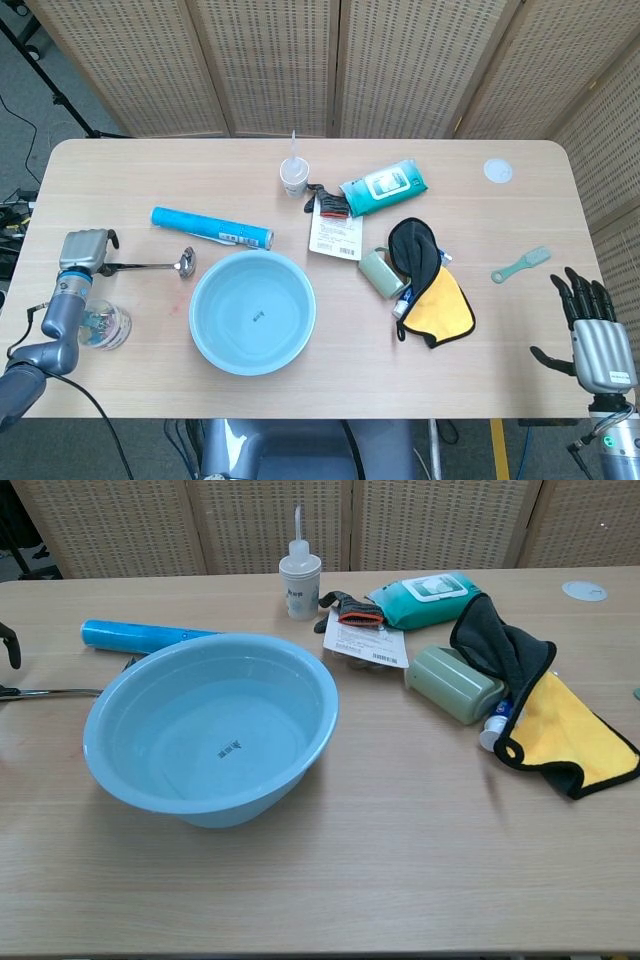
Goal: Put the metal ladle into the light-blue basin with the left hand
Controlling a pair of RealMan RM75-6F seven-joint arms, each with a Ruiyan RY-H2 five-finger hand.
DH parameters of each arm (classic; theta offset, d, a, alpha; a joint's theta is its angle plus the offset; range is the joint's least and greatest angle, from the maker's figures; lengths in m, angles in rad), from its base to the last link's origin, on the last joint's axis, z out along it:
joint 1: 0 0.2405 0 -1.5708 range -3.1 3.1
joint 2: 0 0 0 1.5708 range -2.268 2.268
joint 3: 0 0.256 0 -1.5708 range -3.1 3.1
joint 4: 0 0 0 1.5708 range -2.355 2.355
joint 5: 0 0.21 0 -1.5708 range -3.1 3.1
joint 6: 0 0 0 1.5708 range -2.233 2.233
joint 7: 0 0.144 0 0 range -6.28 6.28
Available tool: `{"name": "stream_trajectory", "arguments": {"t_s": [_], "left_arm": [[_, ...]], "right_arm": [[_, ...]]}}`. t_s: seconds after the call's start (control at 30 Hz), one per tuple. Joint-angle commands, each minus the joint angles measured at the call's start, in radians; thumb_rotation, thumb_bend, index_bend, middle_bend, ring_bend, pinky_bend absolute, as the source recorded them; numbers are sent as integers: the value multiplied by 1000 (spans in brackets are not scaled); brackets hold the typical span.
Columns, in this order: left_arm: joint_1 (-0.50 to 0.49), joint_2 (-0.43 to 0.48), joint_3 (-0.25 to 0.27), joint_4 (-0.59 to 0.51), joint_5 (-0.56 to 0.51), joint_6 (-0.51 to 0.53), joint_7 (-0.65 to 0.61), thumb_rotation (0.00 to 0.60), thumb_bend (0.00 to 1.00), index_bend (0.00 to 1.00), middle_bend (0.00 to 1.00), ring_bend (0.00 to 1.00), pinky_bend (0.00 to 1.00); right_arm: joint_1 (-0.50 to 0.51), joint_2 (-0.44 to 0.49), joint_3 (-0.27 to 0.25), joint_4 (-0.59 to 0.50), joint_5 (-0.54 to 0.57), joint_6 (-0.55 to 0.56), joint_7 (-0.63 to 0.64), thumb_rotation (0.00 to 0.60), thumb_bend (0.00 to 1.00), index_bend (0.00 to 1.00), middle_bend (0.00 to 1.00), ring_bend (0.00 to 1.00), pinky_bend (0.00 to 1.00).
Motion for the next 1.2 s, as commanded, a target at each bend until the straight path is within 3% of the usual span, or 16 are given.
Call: {"name": "stream_trajectory", "arguments": {"t_s": [0.03, 0.5, 0.83, 0.97, 1.1, 1.2], "left_arm": [[-5, -21, 0, 25, 8, -15, -13, 600, 278, 459, 992, 943, 952], [10, -37, 6, 61, 58, -19, -66, 600, 280, 463, 993, 943, 952], [-15, -102, 1, 140, 69, -50, -47, 600, 288, 492, 993, 943, 952], [-25, -121, -9, 170, 53, -75, -20, 600, 350, 608, 993, 943, 952], [-25, -112, -26, 152, 50, -45, -20, 600, 562, 815, 994, 943, 952], [-19, -88, -33, 119, 55, -18, -27, 600, 604, 846, 994, 943, 952]], "right_arm": [[1, 0, -2, -1, 1, -3, -1, 600, 0, 0, 0, 0, 0], [0, 9, -2, -9, 7, -7, 9, 600, 0, 0, 0, 0, 0], [0, 11, -2, -13, 10, -11, 10, 600, 0, 0, 0, 0, 0], [1, 12, -3, -14, 12, -16, 11, 600, 0, 0, 0, 0, 0], [0, 16, -2, -18, 10, -13, 20, 600, 0, 0, 0, 0, 0], [-1, 20, -2, -21, 10, -12, 25, 600, 0, 0, 0, 0, 0]]}}
